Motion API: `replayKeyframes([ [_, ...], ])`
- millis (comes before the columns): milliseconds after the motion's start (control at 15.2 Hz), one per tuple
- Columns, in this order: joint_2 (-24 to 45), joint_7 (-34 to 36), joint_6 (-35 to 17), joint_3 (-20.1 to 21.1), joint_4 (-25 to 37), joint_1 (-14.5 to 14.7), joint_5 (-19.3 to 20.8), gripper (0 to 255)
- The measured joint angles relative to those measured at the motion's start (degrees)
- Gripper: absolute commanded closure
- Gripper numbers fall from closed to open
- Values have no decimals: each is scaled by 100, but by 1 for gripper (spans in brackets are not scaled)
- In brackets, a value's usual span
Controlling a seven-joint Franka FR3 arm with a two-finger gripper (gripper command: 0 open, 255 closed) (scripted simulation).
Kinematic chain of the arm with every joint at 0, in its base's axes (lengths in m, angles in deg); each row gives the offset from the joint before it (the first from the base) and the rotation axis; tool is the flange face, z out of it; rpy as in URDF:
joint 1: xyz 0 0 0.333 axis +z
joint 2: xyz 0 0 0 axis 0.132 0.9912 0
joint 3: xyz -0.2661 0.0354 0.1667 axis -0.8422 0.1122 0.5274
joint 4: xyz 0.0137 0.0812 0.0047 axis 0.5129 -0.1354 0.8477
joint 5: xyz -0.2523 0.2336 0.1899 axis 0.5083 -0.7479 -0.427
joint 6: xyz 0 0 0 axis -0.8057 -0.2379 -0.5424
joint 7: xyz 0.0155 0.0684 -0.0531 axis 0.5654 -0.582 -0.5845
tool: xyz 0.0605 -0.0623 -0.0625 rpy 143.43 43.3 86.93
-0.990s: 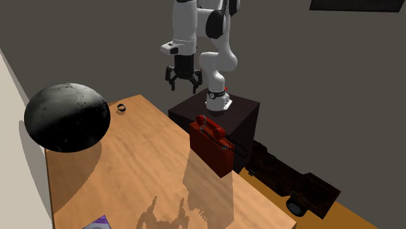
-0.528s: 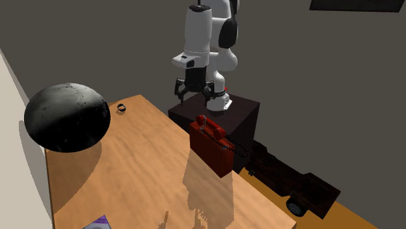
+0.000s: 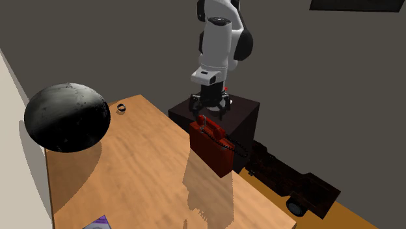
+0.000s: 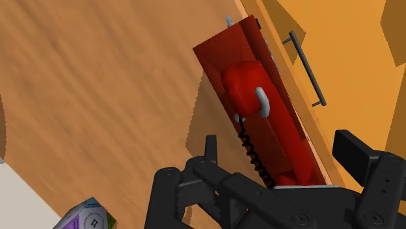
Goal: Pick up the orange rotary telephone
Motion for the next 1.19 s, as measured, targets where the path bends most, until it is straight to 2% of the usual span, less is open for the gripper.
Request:
replayKeyframes([
  [462, 212, 46, -411, -6, -205, 16, 74, 0],
  [528, 217, 51, -427, -5, -216, 18, 77, 255],
  [1188, 214, 53, -437, -8, -226, 17, 80, 255],
])
